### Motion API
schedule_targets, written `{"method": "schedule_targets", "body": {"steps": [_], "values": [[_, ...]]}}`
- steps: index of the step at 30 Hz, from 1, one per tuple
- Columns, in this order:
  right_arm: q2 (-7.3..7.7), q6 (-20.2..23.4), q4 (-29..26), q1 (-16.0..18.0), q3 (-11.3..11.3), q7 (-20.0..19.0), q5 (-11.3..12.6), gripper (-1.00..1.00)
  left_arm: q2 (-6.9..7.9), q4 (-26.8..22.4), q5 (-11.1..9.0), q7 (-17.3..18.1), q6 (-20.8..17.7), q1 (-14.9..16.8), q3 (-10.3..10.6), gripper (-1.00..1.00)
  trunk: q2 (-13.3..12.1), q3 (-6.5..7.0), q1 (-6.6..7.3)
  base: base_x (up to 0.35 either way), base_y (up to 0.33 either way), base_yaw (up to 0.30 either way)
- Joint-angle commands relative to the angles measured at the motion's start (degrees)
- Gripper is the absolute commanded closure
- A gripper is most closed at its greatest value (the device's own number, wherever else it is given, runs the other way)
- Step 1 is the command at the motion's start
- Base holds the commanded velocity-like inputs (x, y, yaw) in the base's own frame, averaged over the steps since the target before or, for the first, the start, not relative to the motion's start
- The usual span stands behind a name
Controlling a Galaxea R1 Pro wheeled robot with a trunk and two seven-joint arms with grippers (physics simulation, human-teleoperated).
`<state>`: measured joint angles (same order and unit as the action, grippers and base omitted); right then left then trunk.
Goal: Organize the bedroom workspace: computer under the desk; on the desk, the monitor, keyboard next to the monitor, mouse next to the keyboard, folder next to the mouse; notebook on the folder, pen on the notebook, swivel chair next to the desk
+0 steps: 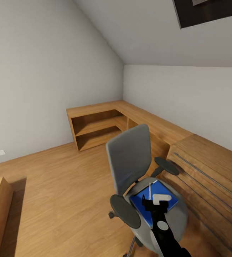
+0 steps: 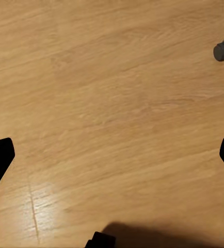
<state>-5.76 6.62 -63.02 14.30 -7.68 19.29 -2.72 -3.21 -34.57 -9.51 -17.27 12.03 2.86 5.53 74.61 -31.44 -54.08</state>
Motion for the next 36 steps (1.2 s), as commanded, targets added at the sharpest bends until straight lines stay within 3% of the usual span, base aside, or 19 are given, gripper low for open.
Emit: {"method": "schedule_targets", "body": {"steps": [1, 3, 4, 7, 10, 13, 16, 18, 19, 23, 29, 32, 36], "values": [[0.09, -0.16, 0.06, 0.03, -0.14, 0.33, -0.31, -1.00, 0.06, 0.03, -0.60, -0.40, 0.27, 0.04, 0.39, -1.00, 0.03, -0.05, -0.03, 0.225, 0.058, 0.002], [0.47, -1.82, 0.81, 0.03, -0.21, 0.32, -0.36, -1.00, 0.05, -0.02, -0.60, -0.43, 0.28, 0.04, 0.33, -1.00, 0.03, -0.05, -0.03, 0.147, 0.038, 0.001], [1.72, -3.16, 2.26, 0.11, -0.08, 0.30, -0.35, -1.00, 0.08, -0.41, -0.74, -0.57, 0.28, 0.04, 0.15, -1.00, 0.03, -0.05, -0.03, 0.024, 0.006, 0.000], [1.98, -3.11, 2.88, 0.31, -0.02, 0.21, -0.31, -1.00, 0.10, -1.02, -0.80, -0.59, 0.28, 0.04, 0.08, -1.00, 0.03, -0.05, -0.03, 0.016, 0.004, 0.000], [2.15, -2.58, 5.82, 3.01, 0.01, -0.01, -0.25, -1.00, 0.25, -3.62, -0.93, -0.75, 0.25, 0.04, -0.04, -1.00, 0.03, -0.05, -0.03, 0.006, 0.001, 0.000], [2.25, -1.53, 10.11, 7.85, 0.03, -0.40, -0.21, -1.00, 0.38, -6.27, -1.12, -0.84, 0.21, 0.04, -1.11, -1.00, 0.03, -0.05, -0.03, 0.002, 0.001, 0.000], [2.38, -0.35, 18.97, 15.52, 0.12, -1.04, -0.10, -1.00, 0.40, -9.72, -1.89, -0.75, 0.06, 0.01, -4.75, -1.00, 0.43, -0.23, -0.25, 0.000, 0.000, 0.000], [2.54, -0.14, 23.11, 18.78, 0.15, -1.36, -0.05, -1.00, 0.40, -11.24, -2.09, -0.72, -0.07, -0.01, -5.93, -1.00, 1.23, -0.59, -0.69, 0.000, 0.000, 0.000], [2.80, -0.02, 27.37, 21.96, 0.17, -1.74, 0.06, -1.00, 0.40, -12.81, -2.20, -0.70, -0.16, 0.01, -6.70, -1.00, 1.63, -0.77, -0.91, 0.000, 0.000, 0.000], [3.60, 0.05, 38.80, 30.28, 0.20, -2.67, 0.25, -1.00, 0.43, -17.89, -2.32, -0.67, -0.41, -0.35, -7.79, -1.00, 3.24, -1.49, -1.78, 0.000, 0.000, 0.000], [4.11, 0.18, 42.42, 32.83, 0.36, -2.75, 0.27, -1.00, 0.41, -23.27, -2.40, -0.61, -2.31, -2.50, -8.03, -1.00, 5.64, -2.57, -3.10, 0.000, 0.000, 0.000], [5.08, 0.43, 43.09, 33.19, 1.80, -2.75, 0.62, -1.00, 0.27, -25.60, -2.43, -0.57, -6.60, -3.10, -8.06, -1.00, 6.85, -3.11, -3.76, 0.000, 0.000, 0.000], [5.64, 1.45, 44.73, 33.30, 5.15, -3.20, 1.57, -1.00, 0.17, -33.77, -2.49, -0.51, -14.50, -3.41, -8.04, -1.00, 8.45, -3.82, -4.64, 0.000, 0.000, 0.000]]}}
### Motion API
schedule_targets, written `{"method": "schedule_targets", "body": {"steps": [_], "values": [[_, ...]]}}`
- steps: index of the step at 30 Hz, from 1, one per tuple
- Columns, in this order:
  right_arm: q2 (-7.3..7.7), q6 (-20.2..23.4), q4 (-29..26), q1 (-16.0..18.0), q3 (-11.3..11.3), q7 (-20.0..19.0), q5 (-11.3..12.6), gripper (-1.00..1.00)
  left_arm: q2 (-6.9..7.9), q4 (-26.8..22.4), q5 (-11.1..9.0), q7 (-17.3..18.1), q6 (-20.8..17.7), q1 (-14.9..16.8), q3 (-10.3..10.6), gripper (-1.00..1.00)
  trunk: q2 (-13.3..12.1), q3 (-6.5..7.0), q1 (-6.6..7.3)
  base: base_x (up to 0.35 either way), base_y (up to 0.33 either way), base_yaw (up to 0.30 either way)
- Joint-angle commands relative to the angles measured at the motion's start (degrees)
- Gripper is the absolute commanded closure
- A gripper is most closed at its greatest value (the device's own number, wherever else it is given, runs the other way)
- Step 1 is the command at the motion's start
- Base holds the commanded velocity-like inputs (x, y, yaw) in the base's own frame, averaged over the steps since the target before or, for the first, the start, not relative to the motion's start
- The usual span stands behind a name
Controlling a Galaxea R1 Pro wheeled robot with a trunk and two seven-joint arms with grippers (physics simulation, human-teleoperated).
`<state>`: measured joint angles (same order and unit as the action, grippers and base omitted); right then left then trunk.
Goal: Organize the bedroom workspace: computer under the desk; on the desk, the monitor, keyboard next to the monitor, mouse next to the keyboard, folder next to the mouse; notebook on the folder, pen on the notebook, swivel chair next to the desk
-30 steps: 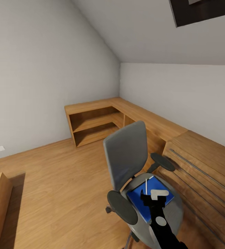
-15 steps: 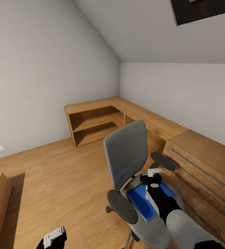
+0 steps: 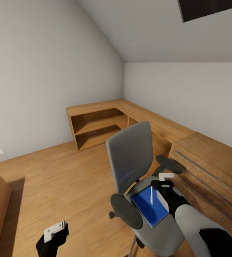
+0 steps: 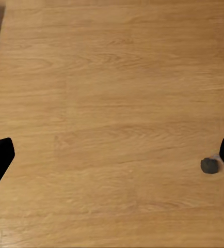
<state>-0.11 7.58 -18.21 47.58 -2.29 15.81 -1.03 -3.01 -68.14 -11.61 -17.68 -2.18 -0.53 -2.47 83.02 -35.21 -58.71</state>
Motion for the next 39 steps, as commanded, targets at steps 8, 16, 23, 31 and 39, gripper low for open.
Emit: {"method": "schedule_targets", "body": {"steps": [8, 16, 23, 31, 39], "values": [[-0.10, 4.73, 2.60, 0.08, 1.40, -0.59, 0.45, -1.00, -0.17, -22.72, -6.31, -0.37, -28.18, -0.85, -0.13, -1.00, 3.25, -1.49, -1.77, 0.000, 0.000, 0.000], [-2.05, 5.85, 2.99, 0.07, 1.46, -0.62, 0.40, -1.00, -0.42, -24.31, -13.25, -0.50, -31.19, -0.88, -0.16, -1.00, 6.46, -2.92, -3.52, 0.000, 0.000, 0.000], [-2.95, 5.94, 3.08, 0.06, 1.49, -0.61, 0.40, -1.00, -0.17, -24.40, -14.15, -0.46, -31.32, -0.88, -2.16, -1.00, 9.27, -4.18, -5.06, 0.000, 0.000, 0.000], [-3.03, 5.98, 3.15, 0.06, 1.50, -0.61, 0.41, -1.00, -0.15, -24.41, -14.15, -0.43, -31.19, -0.88, -2.99, -1.00, 9.67, -4.36, -5.28, 0.000, 0.000, 0.000], [-2.97, 6.04, 3.18, 0.06, 1.54, -0.61, 0.41, -1.00, -0.15, -24.55, -14.14, -0.43, -30.22, -0.88, -3.14, -1.00, 12.88, -5.80, -7.04, 0.000, 0.000, 0.000]]}}
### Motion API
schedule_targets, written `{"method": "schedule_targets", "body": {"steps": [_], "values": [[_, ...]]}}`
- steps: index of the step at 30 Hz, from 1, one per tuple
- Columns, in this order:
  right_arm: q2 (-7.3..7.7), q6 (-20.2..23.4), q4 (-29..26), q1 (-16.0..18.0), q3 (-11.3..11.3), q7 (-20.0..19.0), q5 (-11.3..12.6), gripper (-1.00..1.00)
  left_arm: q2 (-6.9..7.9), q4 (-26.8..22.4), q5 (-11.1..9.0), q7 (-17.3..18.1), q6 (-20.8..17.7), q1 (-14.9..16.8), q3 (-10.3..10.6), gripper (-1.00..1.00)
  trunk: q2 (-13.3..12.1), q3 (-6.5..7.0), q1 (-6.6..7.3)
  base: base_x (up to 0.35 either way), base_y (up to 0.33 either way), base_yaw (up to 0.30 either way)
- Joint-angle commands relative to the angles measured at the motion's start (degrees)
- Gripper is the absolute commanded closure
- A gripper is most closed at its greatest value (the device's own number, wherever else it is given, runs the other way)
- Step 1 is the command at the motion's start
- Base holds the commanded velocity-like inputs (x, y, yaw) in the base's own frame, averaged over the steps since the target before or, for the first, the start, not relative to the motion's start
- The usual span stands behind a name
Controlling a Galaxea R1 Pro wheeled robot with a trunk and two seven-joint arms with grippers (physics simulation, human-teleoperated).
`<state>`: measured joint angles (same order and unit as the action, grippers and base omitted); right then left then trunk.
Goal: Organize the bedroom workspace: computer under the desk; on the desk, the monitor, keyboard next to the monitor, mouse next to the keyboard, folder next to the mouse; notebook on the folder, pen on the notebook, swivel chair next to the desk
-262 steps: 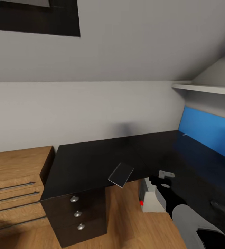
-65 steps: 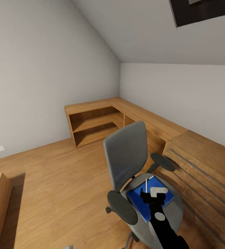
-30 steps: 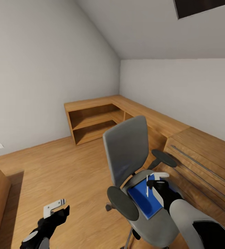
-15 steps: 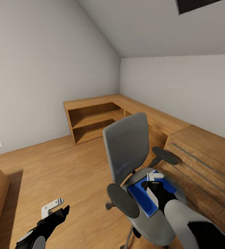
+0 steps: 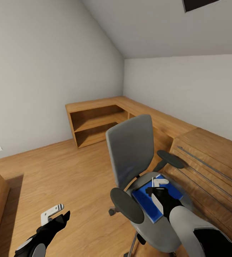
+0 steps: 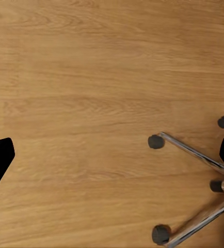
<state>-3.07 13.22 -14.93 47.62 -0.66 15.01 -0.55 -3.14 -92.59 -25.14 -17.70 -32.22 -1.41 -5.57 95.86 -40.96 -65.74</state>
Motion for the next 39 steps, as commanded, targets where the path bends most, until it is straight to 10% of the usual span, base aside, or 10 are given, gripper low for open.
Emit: {"method": "schedule_targets", "body": {"steps": [1, 16, 29, 30, 39], "values": [[-0.01, 0.40, -0.10, 0.01, -0.07, 0.19, -0.06, -1.00, -0.03, -0.11, -0.61, -0.40, -0.12, 0.00, -0.04, -1.00, 0.44, -0.23, -0.23, 0.000, 0.000, 0.000], [-0.02, 0.32, 1.07, 0.01, -0.12, 0.11, -0.06, -1.00, 0.06, -0.13, -0.55, -0.40, 0.14, 0.00, -0.14, -1.00, 6.46, -2.92, -3.52, 0.000, 0.000, 0.000], [0.06, 0.32, 1.11, 0.01, -0.05, 0.16, -0.06, -1.00, 0.06, -0.13, -0.55, -0.40, 0.14, 0.00, -0.14, -1.00, 6.46, -2.92, -3.52, 0.000, 0.000, 0.000], [0.06, 0.32, 1.12, 0.01, -0.05, 0.18, -0.06, 1.00, 0.06, -0.13, -0.57, -0.38, 0.14, 0.00, -0.14, -1.00, 6.46, -2.92, -3.52, 0.000, 0.000, 0.000], [0.07, 0.32, 1.06, 0.01, -0.05, 0.24, -0.03, 1.00, 0.06, -0.13, -0.57, -0.34, 0.14, 0.00, -0.13, -1.00, 6.46, -2.92, -3.52, 0.000, 0.000, 0.000]]}}
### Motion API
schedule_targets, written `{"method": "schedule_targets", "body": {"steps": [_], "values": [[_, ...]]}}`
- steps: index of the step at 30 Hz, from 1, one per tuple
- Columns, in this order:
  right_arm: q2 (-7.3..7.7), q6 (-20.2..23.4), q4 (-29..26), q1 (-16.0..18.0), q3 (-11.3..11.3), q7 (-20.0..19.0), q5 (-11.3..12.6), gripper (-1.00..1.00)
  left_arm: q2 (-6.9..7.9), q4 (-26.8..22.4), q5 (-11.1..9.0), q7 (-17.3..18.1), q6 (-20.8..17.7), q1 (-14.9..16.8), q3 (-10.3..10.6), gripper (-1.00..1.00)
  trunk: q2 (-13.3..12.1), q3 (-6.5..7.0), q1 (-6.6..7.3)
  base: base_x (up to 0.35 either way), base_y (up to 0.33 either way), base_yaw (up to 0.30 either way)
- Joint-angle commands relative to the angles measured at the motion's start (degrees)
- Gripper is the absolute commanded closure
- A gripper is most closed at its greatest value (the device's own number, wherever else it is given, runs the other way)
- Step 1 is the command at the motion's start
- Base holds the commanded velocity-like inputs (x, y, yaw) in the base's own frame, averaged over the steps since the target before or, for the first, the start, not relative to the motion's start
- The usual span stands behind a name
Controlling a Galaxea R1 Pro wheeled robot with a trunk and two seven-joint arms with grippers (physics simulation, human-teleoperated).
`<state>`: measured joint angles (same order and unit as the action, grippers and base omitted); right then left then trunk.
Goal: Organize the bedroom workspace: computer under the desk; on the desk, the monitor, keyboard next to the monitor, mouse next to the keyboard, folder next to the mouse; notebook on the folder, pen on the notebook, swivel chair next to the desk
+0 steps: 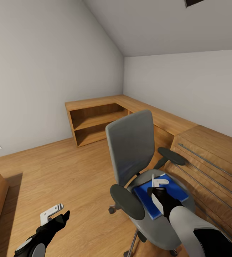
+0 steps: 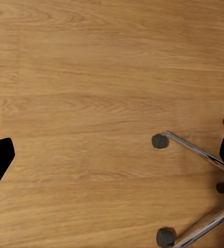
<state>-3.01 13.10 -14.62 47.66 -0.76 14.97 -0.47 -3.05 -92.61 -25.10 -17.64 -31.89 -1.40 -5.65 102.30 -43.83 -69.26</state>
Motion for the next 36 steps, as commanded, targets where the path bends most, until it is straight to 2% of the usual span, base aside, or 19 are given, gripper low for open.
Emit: {"method": "schedule_targets", "body": {"steps": [1, 10, 11, 12, 17, 30, 36], "values": [[0.02, 0.44, 0.74, -0.02, 0.05, 0.28, -0.09, 1.00, -0.03, -0.12, -0.63, -0.41, -0.19, 0.00, -0.02, -1.00, 0.01, -0.05, 0.00, 0.000, 0.000, 0.000], [-0.06, 1.16, 0.67, -0.02, 0.16, 0.32, 0.17, 1.00, -0.07, -0.12, -0.65, -0.38, -0.19, 0.00, 0.02, -1.00, 0.01, -0.05, 0.00, 0.000, 0.000, 0.000], [-0.06, 1.78, 0.61, -0.02, 0.17, 0.32, 0.57, 1.00, -0.07, -0.12, -0.65, -0.40, -0.19, 0.00, 0.02, -1.00, 0.01, -0.05, 0.00, 0.000, 0.000, 0.000], [-0.06, 2.97, 0.41, -0.02, 0.14, 0.32, 1.99, 1.00, -0.10, -0.12, -0.64, -0.39, -0.19, 0.00, 0.02, -1.00, 0.01, -0.05, 0.00, 0.000, 0.000, 0.000], [0.01, 3.82, 0.23, -0.02, 0.07, 0.32, 3.71, 1.00, -0.11, -0.12, -0.63, -0.39, -0.19, 0.00, 0.02, -1.00, 0.01, -0.05, 0.00, 0.000, 0.000, 0.000], [0.11, 3.91, 0.14, -0.02, 0.04, 0.32, 3.98, 1.00, -0.05, -0.04, -0.58, -0.31, -0.19, 0.00, 0.02, -1.00, 0.01, -0.05, 0.00, 0.000, 0.000, 0.000], [0.15, 3.87, 0.12, -0.02, -0.02, 0.34, 3.98, 1.00, -0.04, 0.03, -0.51, -0.29, -0.13, 0.00, 0.02, -1.00, -2.39, 1.03, 1.31, 0.000, 0.000, 0.000]]}}
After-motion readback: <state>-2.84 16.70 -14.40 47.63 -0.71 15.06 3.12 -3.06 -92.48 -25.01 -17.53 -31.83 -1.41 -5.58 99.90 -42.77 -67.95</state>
